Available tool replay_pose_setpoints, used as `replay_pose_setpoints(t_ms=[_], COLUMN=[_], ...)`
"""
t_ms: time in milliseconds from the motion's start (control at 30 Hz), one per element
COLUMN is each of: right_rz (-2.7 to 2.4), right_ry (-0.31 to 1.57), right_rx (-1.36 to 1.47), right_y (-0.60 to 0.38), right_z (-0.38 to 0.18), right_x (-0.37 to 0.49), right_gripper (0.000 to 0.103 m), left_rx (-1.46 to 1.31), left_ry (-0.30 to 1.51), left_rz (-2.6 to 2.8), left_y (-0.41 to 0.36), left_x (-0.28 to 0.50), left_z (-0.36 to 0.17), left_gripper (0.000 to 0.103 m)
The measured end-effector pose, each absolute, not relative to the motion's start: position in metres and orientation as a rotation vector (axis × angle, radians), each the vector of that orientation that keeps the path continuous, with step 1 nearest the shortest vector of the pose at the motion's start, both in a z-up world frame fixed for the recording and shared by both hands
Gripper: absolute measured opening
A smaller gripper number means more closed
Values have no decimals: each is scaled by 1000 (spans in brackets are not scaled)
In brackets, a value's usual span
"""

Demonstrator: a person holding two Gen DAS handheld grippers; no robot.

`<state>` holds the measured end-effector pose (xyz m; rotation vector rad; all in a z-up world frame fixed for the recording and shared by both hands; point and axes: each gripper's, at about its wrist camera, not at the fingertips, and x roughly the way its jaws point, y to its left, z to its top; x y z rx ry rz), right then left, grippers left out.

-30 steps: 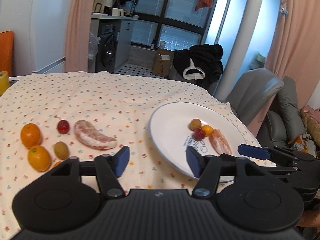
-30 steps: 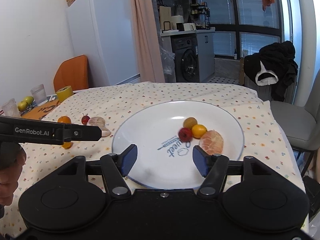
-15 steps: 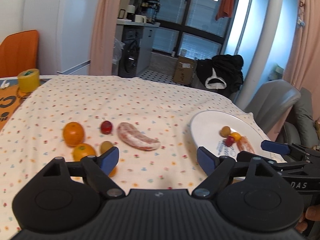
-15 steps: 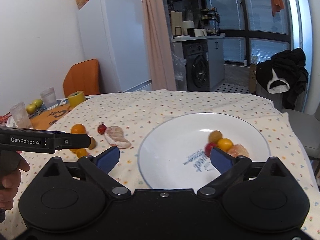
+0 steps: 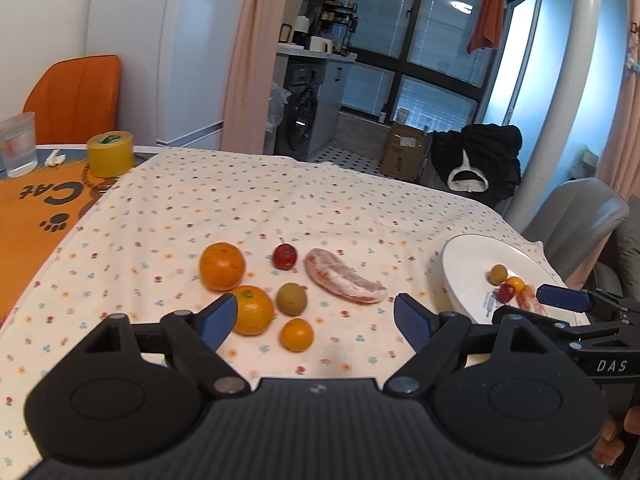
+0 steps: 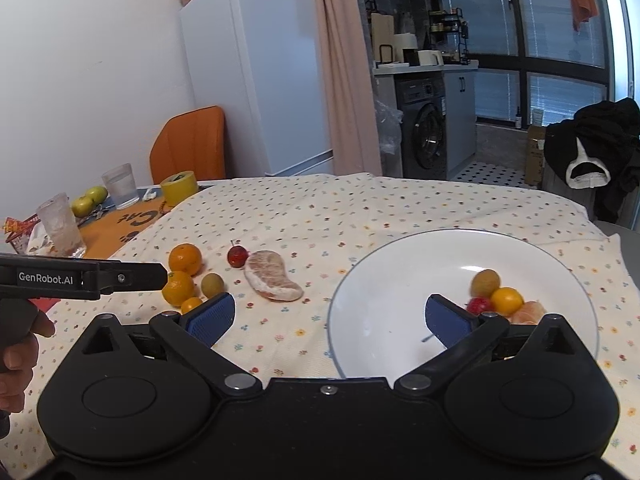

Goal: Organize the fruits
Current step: 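Move both open tools back to the loose fruits on the cloth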

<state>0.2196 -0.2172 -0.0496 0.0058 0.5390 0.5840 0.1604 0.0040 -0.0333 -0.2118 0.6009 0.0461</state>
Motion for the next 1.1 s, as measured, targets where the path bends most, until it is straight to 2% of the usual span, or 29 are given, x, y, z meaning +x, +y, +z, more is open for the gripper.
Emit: replay_pose_setpoints(t_ms=[500, 667, 867, 967, 1100], right_rz=[642, 664, 697, 707, 723], right_ry=[565, 565, 555, 562, 581], right_rx=[-11, -18, -48, -55, -57], right_y=[-185, -177, -164, -159, -154], right_z=[-47, -47, -45, -47, -51], right_x=[232, 236, 237, 240, 245], right_gripper=[103, 103, 100, 94, 86], left_rx=[-212, -229, -247, -255, -263], left_ry=[594, 593, 602, 613, 621], left_rz=[94, 100, 97, 96, 101], left_y=[27, 35, 39, 39, 39], left_x=[156, 159, 166, 171, 177], left_z=[-37, -41, -48, -53, -60], left_gripper=[83, 80, 68, 62, 58])
